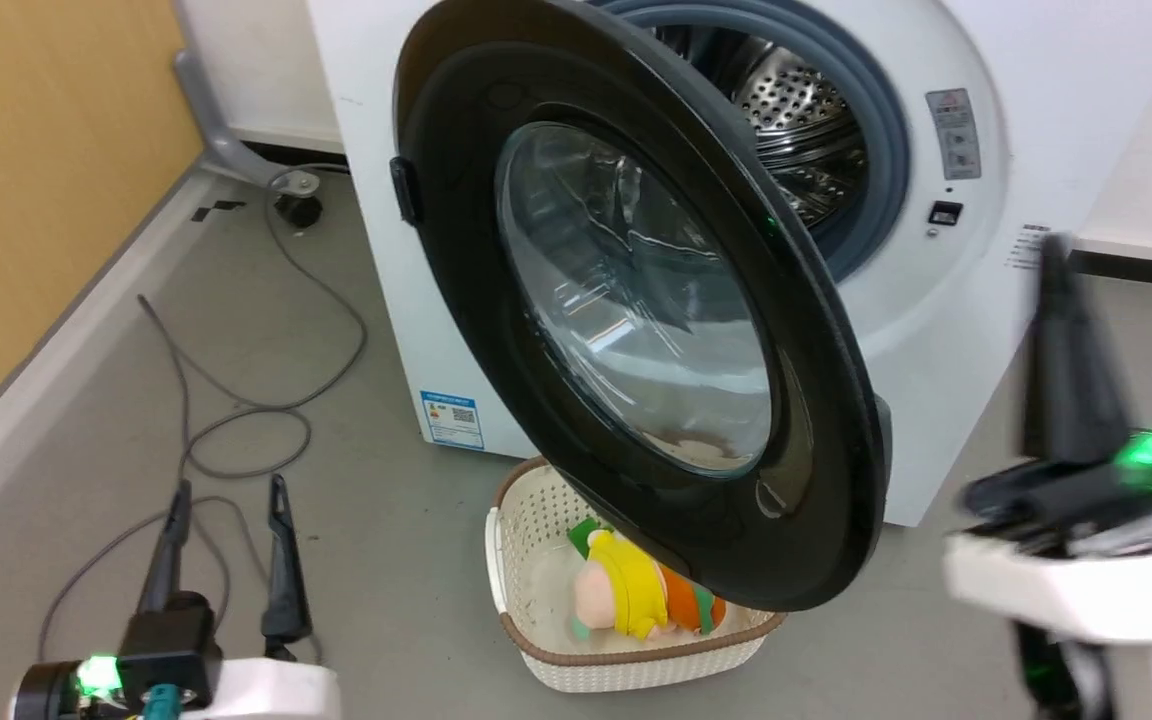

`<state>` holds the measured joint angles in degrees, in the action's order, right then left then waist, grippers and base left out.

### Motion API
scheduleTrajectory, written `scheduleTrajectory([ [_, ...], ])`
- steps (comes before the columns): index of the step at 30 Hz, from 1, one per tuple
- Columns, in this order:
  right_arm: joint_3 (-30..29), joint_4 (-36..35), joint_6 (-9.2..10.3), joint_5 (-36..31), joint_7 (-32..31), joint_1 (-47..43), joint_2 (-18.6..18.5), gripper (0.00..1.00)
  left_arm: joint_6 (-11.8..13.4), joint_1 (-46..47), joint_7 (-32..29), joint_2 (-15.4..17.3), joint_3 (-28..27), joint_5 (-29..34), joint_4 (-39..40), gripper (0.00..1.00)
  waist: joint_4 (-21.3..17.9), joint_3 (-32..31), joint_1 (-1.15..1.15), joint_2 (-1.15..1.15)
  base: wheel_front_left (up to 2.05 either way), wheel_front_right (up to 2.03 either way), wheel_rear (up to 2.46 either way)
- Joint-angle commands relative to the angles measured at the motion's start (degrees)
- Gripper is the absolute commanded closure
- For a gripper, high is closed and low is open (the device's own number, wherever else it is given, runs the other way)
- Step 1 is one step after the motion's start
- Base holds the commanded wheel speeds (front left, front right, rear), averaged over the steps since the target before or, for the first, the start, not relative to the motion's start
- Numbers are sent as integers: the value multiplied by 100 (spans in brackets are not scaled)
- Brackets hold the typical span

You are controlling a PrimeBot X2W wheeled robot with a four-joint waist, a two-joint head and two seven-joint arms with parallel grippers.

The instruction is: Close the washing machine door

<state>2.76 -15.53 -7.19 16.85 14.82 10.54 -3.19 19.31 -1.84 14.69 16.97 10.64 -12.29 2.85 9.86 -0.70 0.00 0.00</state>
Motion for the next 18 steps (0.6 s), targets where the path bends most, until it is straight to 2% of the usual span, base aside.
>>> scheduleTrajectory([
  [1,182,-44,-30,86,18,80,-102,100,-46,-41,30,-27,-13,85,-68,0,33,9,0,0,0,0,0],
  [6,1263,117,-30,251,18,138,-696,100,-196,-11,30,-267,-84,255,-261,0,86,22,0,0,0,0,0],
  [11,2122,823,-30,-20,18,175,-1333,100,-361,27,30,-448,-174,375,-371,0,97,53,0,0,0,0,0],
  [15,2444,1527,-30,-243,18,125,-1554,100,-473,62,30,-582,-222,471,-409,0,108,97,0,0,0,0,0],
  [18,2478,1990,-30,-287,18,70,-1624,100,-545,90,30,-671,-260,537,-416,0,112,154,0,0,0,0,0],
])
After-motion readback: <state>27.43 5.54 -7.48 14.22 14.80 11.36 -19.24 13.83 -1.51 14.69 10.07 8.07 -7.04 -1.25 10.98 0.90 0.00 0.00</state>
